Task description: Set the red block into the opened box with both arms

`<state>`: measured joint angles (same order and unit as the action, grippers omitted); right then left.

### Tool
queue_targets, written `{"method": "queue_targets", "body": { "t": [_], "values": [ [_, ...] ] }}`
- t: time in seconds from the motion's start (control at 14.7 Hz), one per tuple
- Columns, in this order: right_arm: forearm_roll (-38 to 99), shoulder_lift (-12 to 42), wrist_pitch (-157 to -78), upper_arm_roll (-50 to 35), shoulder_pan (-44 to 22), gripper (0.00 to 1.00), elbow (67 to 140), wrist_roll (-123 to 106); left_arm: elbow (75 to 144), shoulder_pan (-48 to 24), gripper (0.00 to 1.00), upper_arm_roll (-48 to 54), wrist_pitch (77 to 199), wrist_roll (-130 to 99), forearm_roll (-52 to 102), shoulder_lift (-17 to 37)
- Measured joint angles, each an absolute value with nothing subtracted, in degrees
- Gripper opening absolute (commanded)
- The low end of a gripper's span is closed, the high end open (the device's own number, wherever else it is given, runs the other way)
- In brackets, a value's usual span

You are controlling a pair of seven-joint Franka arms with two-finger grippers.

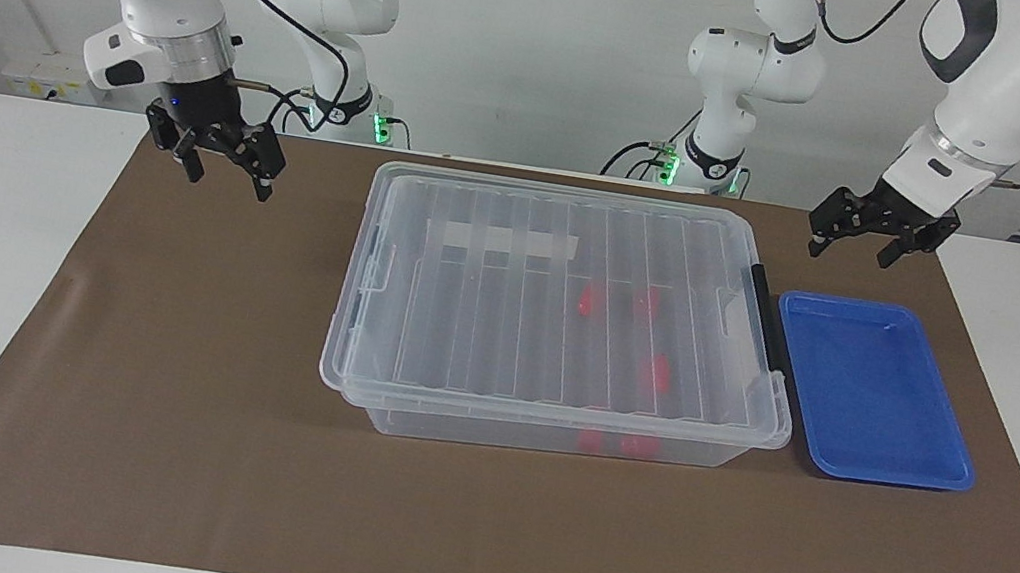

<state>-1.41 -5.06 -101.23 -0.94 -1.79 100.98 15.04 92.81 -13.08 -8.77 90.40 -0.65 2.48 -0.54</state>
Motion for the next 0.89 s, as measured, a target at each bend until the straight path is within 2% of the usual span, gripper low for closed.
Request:
{"method": "queue_targets", "body": {
  "t": [0.41,0.89],
  "values": [
    [-1.94,-1.02,-89.77,-0.87,-1.66,1.0,89.11,15.04,92.82,-12.19,1.0,-8.97,90.23,-0.68,2.46,-0.92],
    [-1.05,-0.28,-85.69,-1.08,-1.75,1.0,88.72,15.04,92.78,-12.08,1.0,-9.0,90.56,-0.69,2.45,-1.32]
  ]
}}
